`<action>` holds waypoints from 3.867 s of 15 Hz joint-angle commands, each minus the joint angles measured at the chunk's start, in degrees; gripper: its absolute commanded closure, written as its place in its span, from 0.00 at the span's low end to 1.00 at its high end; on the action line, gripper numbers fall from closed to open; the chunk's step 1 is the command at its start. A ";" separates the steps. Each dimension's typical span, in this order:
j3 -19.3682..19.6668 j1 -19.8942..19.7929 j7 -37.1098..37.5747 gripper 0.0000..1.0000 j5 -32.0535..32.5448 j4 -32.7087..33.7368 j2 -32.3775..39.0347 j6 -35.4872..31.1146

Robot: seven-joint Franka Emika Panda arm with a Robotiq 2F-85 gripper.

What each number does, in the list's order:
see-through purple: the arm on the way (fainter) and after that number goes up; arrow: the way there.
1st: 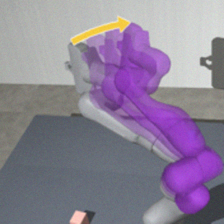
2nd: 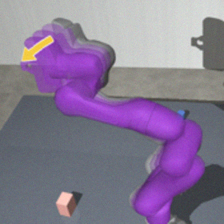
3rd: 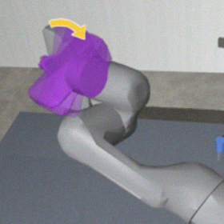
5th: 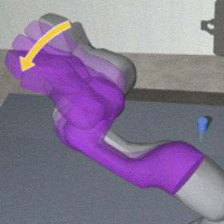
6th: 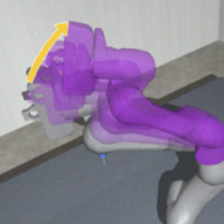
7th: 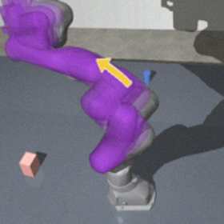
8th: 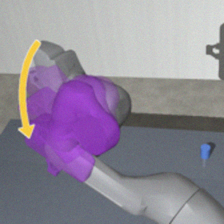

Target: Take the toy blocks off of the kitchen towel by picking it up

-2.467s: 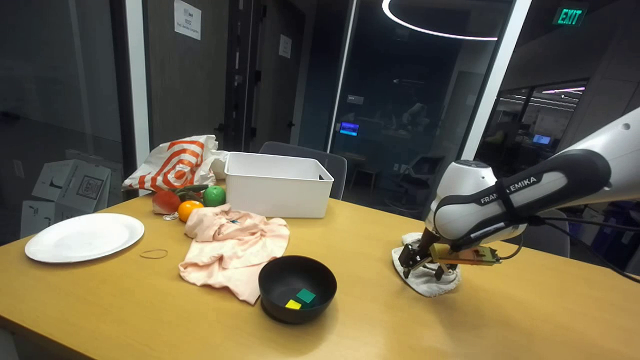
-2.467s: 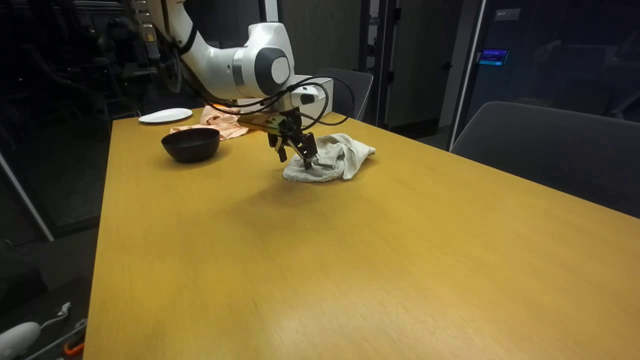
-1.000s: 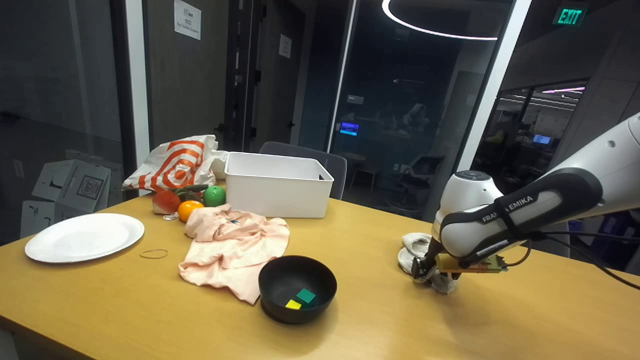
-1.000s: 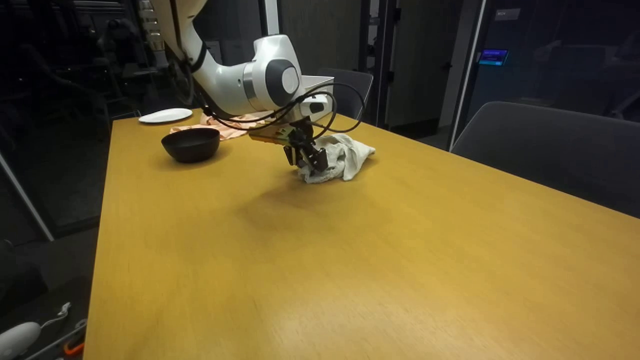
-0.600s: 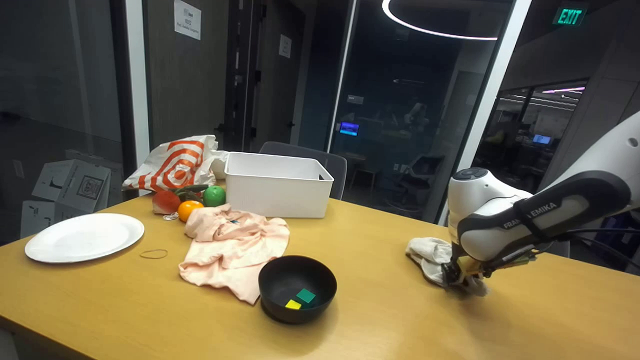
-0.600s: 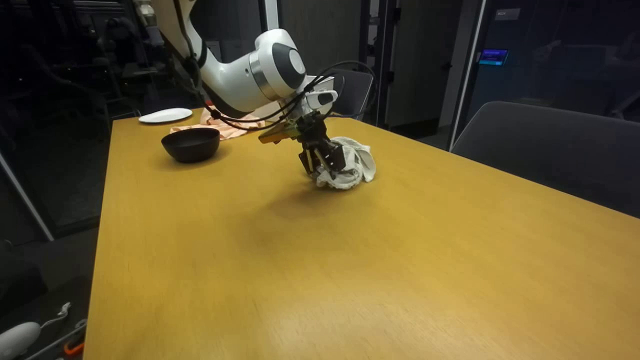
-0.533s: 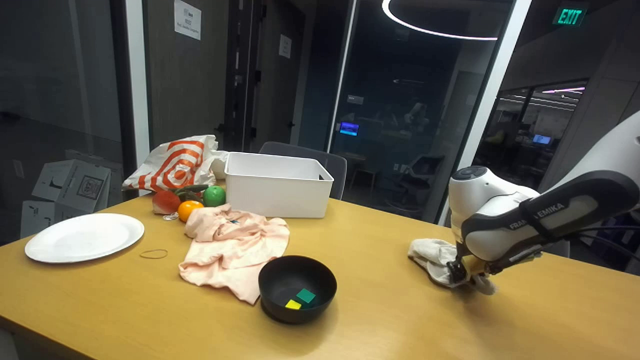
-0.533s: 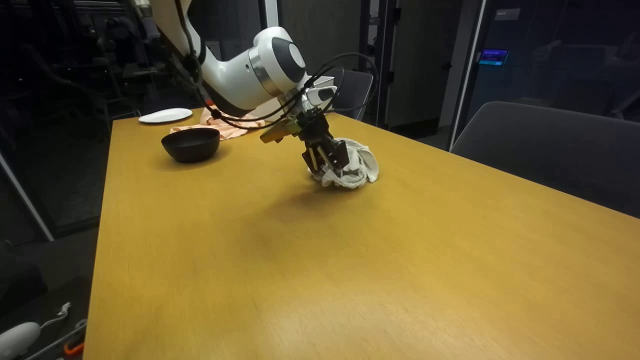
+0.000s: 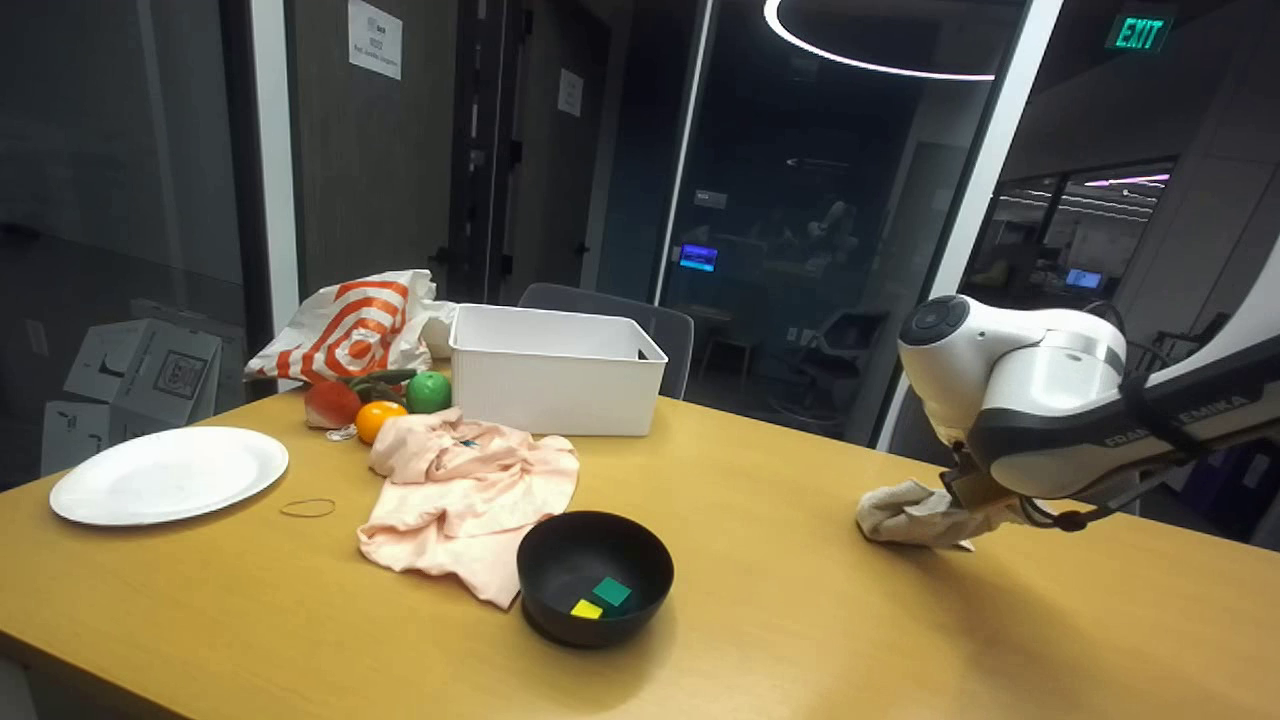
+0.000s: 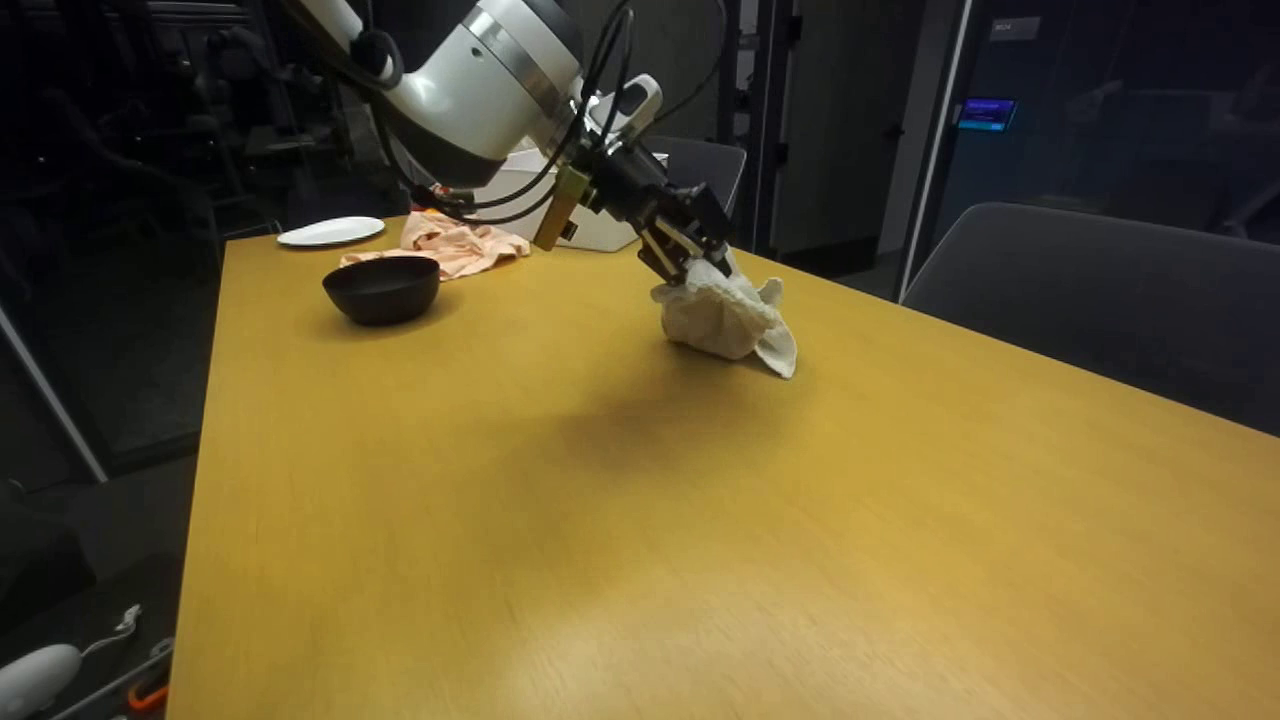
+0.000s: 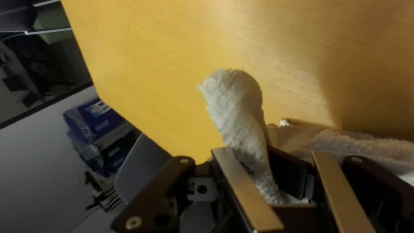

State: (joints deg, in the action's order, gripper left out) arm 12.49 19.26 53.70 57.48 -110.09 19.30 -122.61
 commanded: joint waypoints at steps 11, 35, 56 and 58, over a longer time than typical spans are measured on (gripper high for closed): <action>-13.39 -9.48 8.84 0.89 8.19 -4.42 -12.76 19.20; -13.68 -14.02 -41.78 0.15 -47.73 -7.45 -4.20 -6.66; -1.34 -7.53 -2.04 0.35 -33.55 -4.50 3.63 -23.35; -1.46 -7.28 -1.06 0.51 -32.80 -4.56 3.48 -23.52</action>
State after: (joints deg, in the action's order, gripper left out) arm 9.99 10.54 49.79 22.48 -115.07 23.06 -145.25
